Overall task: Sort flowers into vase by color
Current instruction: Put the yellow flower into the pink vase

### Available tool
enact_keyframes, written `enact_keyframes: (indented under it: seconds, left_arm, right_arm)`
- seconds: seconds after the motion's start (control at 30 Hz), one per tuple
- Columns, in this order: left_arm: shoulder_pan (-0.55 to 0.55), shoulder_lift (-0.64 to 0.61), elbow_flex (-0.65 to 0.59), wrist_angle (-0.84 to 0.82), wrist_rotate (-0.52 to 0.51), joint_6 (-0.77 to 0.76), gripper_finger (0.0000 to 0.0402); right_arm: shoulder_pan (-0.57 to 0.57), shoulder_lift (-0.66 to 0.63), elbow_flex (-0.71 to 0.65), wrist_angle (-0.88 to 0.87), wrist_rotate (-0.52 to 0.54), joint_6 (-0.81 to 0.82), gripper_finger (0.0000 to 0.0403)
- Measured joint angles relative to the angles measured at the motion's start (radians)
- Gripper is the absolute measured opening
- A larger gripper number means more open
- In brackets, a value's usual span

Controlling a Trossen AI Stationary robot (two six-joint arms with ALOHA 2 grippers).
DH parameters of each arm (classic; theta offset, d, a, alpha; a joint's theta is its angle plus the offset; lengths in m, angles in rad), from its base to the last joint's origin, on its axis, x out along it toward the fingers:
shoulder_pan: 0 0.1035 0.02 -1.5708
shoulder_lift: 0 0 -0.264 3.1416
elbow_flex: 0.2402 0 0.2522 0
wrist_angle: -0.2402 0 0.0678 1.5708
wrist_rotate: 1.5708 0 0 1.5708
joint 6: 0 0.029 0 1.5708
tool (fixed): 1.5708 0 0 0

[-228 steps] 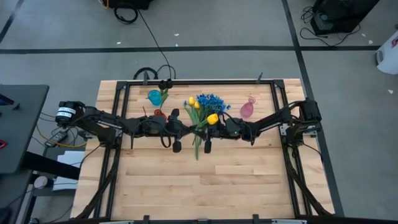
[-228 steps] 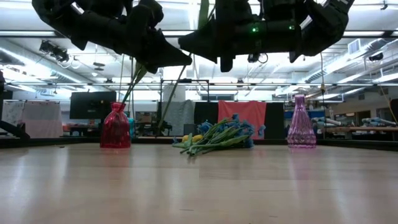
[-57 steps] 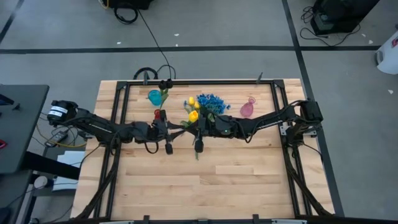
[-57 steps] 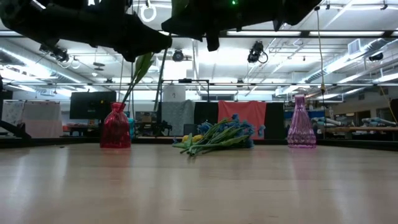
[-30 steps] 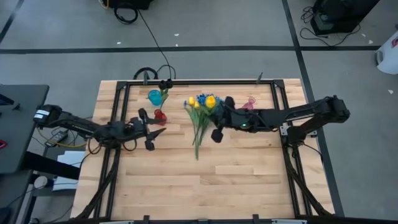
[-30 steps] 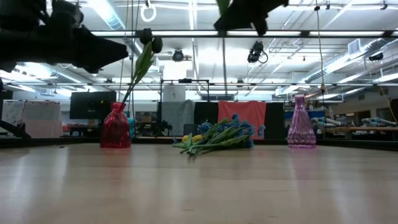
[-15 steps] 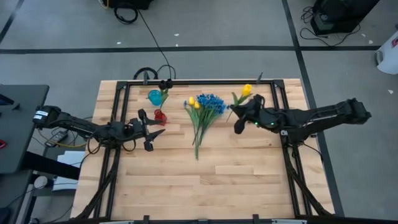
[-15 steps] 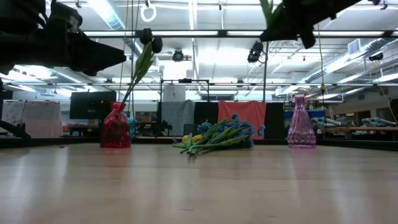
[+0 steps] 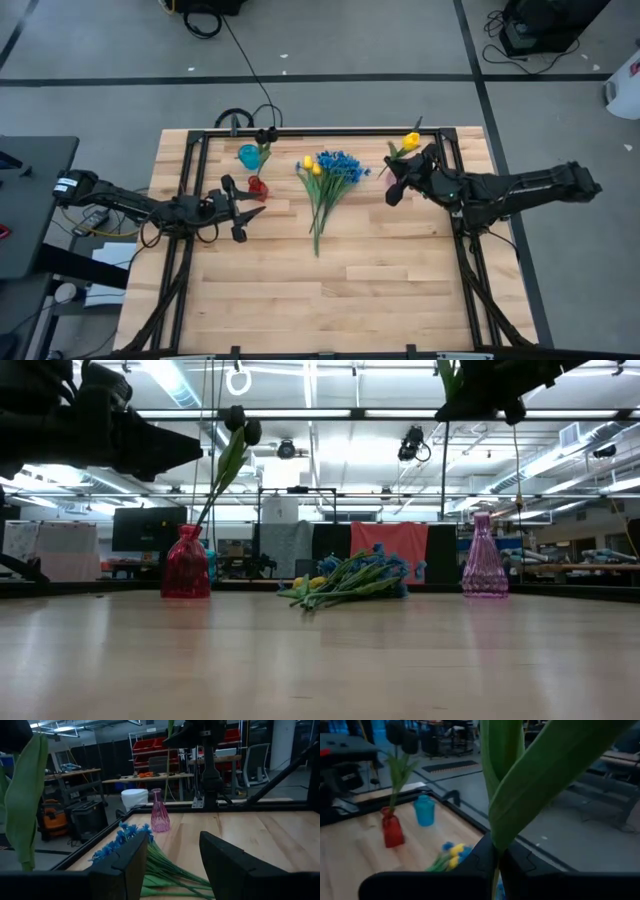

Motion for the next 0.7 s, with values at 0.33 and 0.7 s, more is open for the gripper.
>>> enact_keyframes:
  seconds: [0.33,0.7]
  left_arm:
    - [0.000,0.000,0.000,0.003,-0.006,-0.023,0.0188]
    - [0.000,0.000,0.000,-0.008,-0.007,-0.022,0.0188]
  right_arm:
    - [-0.084,-0.114,0.001,-0.006,-0.118,-0.020,0.0028]
    - [-0.128,-0.149,0.001,-0.172,-0.156,0.114,0.0028]
